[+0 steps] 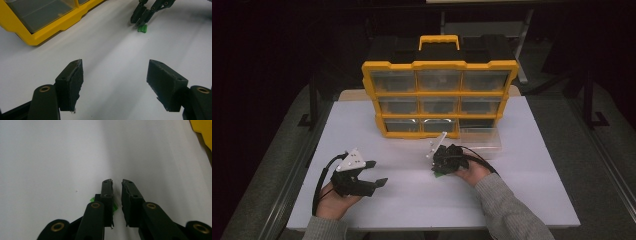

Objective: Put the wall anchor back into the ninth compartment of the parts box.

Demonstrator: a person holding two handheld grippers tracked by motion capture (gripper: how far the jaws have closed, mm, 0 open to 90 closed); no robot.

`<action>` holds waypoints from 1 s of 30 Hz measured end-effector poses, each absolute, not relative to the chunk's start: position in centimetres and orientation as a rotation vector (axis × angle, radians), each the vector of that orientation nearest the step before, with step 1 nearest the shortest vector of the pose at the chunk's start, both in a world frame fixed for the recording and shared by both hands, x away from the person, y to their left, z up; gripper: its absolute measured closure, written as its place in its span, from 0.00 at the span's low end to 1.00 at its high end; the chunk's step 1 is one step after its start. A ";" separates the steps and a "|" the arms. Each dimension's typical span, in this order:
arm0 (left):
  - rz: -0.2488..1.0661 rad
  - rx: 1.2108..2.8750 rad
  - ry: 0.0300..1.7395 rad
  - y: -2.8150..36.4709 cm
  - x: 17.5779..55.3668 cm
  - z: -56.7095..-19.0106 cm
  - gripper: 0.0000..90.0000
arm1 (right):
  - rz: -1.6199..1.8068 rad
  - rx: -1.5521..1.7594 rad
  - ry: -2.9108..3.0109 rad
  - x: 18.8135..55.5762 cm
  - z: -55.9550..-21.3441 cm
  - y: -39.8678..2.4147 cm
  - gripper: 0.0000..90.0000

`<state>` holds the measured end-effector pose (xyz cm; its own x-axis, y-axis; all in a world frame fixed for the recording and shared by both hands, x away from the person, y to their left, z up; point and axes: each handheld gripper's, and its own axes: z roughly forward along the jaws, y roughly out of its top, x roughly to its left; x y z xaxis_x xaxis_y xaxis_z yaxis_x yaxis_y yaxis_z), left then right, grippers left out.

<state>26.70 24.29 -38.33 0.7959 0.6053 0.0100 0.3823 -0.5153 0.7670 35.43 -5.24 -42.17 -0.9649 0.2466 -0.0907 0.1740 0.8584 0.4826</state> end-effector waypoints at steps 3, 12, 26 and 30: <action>0.350 2.174 0.729 24.3 26.7 -38.3 0.32 | 0.729 0.316 2.891 35.4 -42.2 -5.3 0.88; 0.357 2.163 0.732 24.5 26.7 -38.1 0.32 | 0.708 0.314 2.927 35.2 -42.4 -5.4 0.86; 0.347 2.147 0.745 24.8 26.7 -38.2 0.32 | 0.719 0.336 2.965 35.7 -42.8 -5.1 0.92; 0.350 2.162 0.737 24.8 26.7 -38.2 0.32 | 0.716 0.334 2.967 35.7 -42.7 -5.1 0.93</action>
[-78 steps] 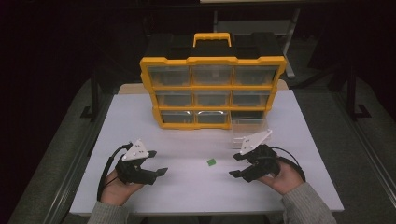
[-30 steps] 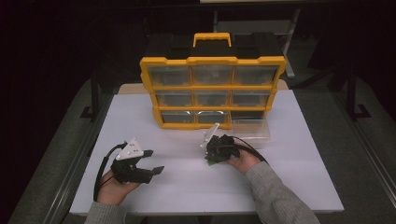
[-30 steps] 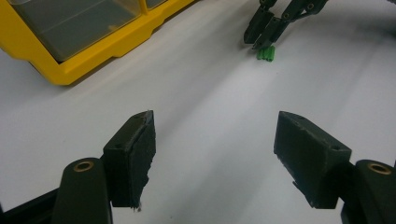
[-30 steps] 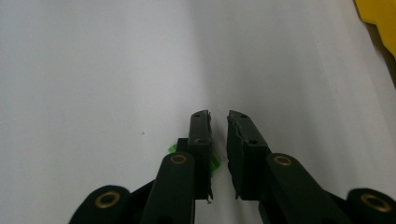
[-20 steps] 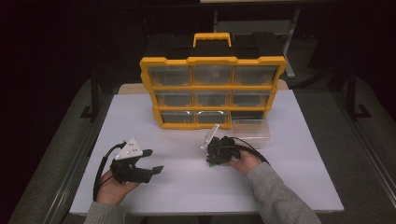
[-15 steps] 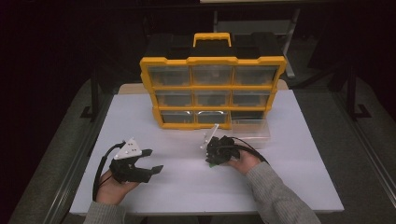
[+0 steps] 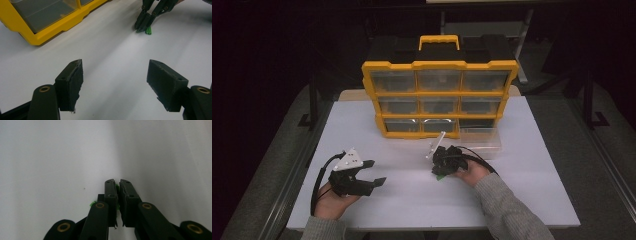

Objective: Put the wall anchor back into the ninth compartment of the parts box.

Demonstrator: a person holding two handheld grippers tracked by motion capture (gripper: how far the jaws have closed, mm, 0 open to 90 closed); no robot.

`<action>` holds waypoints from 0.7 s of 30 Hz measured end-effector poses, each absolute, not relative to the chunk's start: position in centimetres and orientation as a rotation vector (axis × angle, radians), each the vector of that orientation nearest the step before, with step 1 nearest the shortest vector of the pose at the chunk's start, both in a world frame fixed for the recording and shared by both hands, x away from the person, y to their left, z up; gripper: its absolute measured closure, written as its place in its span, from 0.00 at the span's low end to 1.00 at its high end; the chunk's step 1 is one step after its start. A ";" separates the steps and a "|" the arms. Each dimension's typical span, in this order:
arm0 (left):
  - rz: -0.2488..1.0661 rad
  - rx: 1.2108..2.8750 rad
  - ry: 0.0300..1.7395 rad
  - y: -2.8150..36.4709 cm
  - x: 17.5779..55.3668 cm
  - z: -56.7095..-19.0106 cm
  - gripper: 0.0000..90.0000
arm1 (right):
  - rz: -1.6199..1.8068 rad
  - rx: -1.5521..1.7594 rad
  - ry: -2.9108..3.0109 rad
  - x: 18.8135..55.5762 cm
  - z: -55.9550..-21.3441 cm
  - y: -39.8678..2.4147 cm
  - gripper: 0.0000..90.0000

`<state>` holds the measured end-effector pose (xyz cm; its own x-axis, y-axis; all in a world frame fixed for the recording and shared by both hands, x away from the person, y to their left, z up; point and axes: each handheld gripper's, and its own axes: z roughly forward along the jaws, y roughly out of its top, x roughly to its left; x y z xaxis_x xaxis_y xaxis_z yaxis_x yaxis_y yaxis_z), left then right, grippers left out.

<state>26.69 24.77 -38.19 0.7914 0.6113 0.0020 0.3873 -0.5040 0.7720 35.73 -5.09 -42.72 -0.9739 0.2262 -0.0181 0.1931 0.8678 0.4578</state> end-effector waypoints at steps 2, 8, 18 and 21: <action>0.348 2.162 0.738 24.8 26.7 -38.2 0.32 | 0.722 0.329 2.970 35.7 -42.7 -5.1 0.93; 0.346 2.146 0.748 24.8 26.6 -38.3 0.32 | 0.775 0.340 2.954 35.7 -41.8 -5.4 0.93; 0.344 2.149 0.746 24.8 26.6 -38.2 0.32 | 0.892 0.346 2.937 35.2 -39.3 -6.1 0.93; 0.347 2.161 0.740 24.8 26.6 -38.2 0.32 | 0.918 0.366 2.940 35.2 -38.5 -6.5 0.93</action>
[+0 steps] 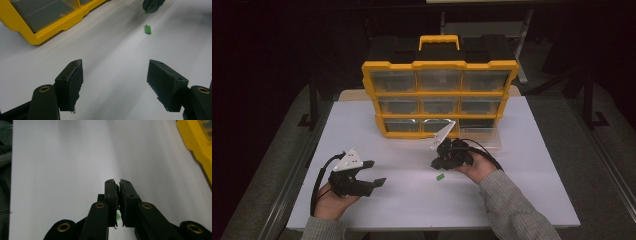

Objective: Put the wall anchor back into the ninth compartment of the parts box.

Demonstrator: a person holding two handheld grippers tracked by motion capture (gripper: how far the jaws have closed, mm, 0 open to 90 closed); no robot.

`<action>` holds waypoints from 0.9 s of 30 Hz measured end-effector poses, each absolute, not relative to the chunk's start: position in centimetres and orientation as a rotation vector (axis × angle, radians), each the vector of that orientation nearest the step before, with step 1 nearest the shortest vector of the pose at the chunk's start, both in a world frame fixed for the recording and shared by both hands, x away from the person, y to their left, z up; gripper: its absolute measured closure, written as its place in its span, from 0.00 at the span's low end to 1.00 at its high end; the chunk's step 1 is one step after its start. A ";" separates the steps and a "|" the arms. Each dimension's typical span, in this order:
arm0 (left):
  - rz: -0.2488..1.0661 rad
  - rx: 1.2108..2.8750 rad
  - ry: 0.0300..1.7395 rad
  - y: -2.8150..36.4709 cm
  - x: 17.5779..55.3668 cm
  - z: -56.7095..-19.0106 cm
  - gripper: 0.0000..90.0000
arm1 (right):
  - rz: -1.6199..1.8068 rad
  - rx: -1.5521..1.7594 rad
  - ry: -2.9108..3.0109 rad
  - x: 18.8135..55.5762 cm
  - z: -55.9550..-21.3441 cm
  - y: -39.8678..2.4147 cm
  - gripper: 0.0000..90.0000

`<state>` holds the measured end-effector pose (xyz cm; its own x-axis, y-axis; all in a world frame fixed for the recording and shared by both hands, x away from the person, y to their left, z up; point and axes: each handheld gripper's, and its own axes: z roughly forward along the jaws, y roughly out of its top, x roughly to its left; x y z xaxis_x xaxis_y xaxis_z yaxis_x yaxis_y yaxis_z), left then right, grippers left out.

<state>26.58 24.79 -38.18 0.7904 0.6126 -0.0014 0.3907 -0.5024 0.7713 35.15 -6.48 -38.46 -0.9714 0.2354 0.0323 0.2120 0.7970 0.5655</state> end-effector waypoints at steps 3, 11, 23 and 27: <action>0.351 2.171 0.731 24.8 26.6 -38.1 0.32 | 0.937 0.376 2.941 35.2 -37.7 -6.9 0.93; 0.344 2.163 0.741 24.7 26.5 -38.2 0.32 | 0.970 0.395 2.941 35.6 -35.9 -8.0 0.93; 0.352 2.176 0.723 24.6 26.5 -38.1 0.32 | 1.006 0.422 2.903 36.4 -32.8 -10.2 0.93; 0.352 2.167 0.728 24.6 26.5 -38.2 0.32 | 1.006 0.436 2.892 36.8 -31.7 -10.9 0.93</action>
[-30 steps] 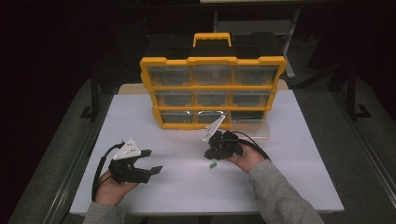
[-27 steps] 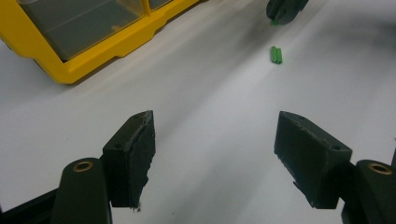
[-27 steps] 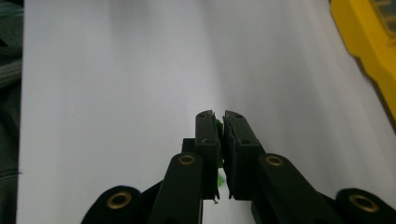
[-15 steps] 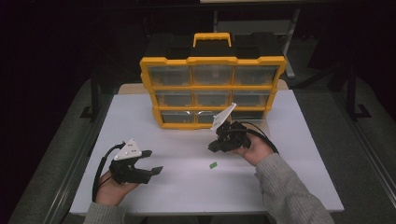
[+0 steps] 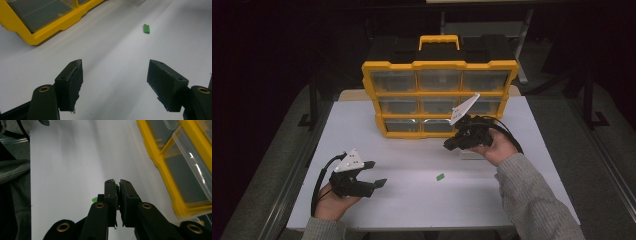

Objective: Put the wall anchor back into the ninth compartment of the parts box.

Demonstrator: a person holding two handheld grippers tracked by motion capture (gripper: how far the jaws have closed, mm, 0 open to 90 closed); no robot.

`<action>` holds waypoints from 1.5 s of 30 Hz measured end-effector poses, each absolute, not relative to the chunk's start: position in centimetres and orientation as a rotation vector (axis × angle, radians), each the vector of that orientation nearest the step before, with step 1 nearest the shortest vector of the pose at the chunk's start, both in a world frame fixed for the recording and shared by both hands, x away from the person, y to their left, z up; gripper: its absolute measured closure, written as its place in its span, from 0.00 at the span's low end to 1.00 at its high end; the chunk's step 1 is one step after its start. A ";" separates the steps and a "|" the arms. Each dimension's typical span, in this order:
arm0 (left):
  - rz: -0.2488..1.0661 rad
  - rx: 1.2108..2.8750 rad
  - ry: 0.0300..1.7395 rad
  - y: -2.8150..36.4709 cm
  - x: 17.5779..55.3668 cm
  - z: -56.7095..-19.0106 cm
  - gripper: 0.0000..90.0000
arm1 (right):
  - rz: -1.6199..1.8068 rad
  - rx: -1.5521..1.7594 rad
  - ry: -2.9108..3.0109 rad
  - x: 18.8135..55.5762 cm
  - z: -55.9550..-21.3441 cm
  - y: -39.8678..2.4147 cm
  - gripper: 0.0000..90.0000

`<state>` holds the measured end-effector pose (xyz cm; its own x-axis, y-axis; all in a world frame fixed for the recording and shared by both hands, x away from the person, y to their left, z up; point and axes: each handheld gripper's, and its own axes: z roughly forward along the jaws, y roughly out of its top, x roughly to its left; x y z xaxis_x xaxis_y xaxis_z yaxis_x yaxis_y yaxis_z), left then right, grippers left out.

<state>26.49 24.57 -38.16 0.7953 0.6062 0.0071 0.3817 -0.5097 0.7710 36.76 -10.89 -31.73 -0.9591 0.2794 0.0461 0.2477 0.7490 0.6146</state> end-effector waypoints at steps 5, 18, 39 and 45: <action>0.350 2.166 0.727 24.5 26.5 -38.1 0.32 | 0.998 0.433 2.874 37.1 -30.6 -11.7 0.93; 0.351 2.179 0.718 24.6 26.5 -38.2 0.32 | 0.991 0.497 2.840 37.9 -29.3 -13.9 0.93; 0.345 2.181 0.718 24.5 26.5 -38.2 0.31 | 0.946 0.664 2.789 39.0 -30.7 -17.7 0.92; 0.339 2.165 0.730 24.5 26.5 -38.3 0.31 | 0.944 0.695 2.787 39.1 -31.6 -18.3 0.92</action>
<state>26.45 24.50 -38.28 0.7967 0.6044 -0.0031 0.3871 -0.5064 0.7706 39.09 -18.30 -31.58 -0.8878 0.4589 0.0346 0.3855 0.7005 0.6006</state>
